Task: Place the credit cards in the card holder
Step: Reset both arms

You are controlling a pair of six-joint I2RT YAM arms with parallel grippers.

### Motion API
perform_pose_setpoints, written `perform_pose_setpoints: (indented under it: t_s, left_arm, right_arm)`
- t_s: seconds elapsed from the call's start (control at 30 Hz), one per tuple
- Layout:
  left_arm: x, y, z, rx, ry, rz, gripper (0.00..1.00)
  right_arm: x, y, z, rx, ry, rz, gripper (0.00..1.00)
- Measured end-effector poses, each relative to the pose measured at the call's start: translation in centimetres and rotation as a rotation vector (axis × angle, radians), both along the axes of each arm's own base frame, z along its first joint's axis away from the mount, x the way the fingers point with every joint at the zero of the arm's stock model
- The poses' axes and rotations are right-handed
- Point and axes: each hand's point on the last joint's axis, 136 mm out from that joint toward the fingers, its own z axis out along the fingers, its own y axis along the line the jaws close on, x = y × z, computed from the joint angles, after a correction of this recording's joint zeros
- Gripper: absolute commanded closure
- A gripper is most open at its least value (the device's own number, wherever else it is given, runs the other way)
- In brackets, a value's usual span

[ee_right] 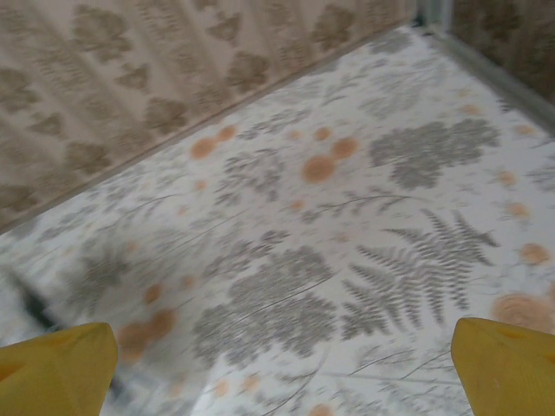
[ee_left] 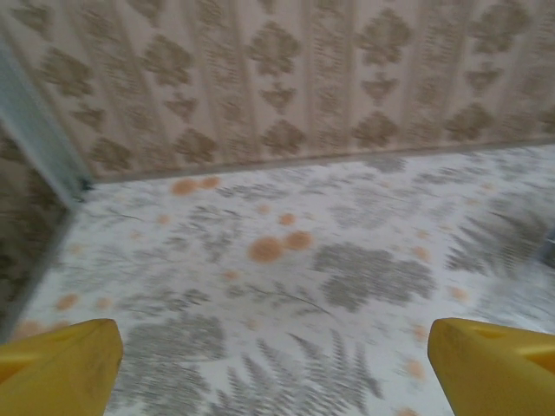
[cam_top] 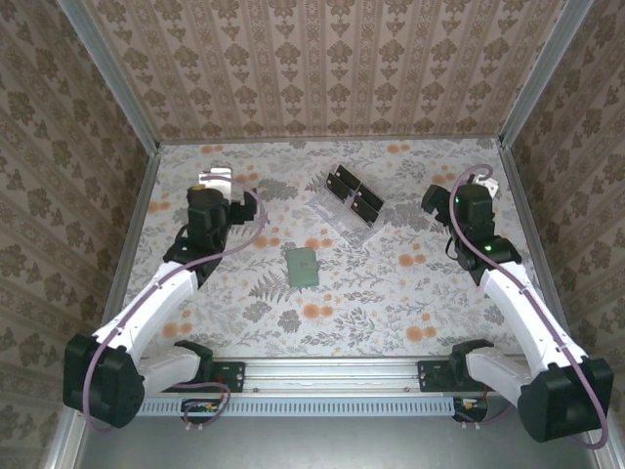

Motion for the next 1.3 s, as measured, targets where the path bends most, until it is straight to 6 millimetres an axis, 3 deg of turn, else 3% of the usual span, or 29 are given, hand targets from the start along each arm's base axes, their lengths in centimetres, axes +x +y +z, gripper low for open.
perform_pose_setpoints:
  t_s: [0.13, 0.27, 0.53, 0.7, 0.9, 1.03, 1.17, 1.3]
  left_arm:
    - [0.3, 5.0, -0.6, 0.034, -0.026, 0.135, 0.00]
    - [-0.4, 8.2, -3.4, 0.068, 0.000, 0.214, 0.00]
    - [-0.6, 8.5, -11.9, 0.159, 0.113, 0.194, 0.00]
    - [-0.8, 8.4, -16.0, 0.202, 0.161, 0.161, 0.00]
    - [0.9, 9.1, -16.1, 0.145, 0.098, 0.142, 0.00]
    - [1.3, 8.7, -17.5, 0.123, 0.117, 0.094, 0.00]
    - [1.5, 8.4, -17.4, 0.100, 0.113, 0.055, 0.00]
    - [1.9, 8.4, -17.0, 0.080, 0.103, 0.041, 0.00]
  right_arm:
    - [0.1, -2.1, -2.8, -0.078, 0.032, -0.067, 0.00]
    - [0.5, -4.0, -5.1, -0.128, 0.071, -0.115, 0.00]
    - [0.3, -5.4, -10.3, -0.178, 0.164, -0.125, 0.00]
    - [0.8, -5.3, -11.0, -0.218, 0.159, -0.092, 0.00]
    - [1.7, -4.8, -11.5, -0.242, 0.093, -0.036, 0.00]
    - [2.1, -3.9, -12.2, -0.261, 0.062, 0.027, 0.00]
    - [3.1, -3.3, -12.0, -0.283, -0.018, 0.073, 0.00]
    - [3.0, -2.5, -13.6, -0.294, -0.021, 0.127, 0.00]
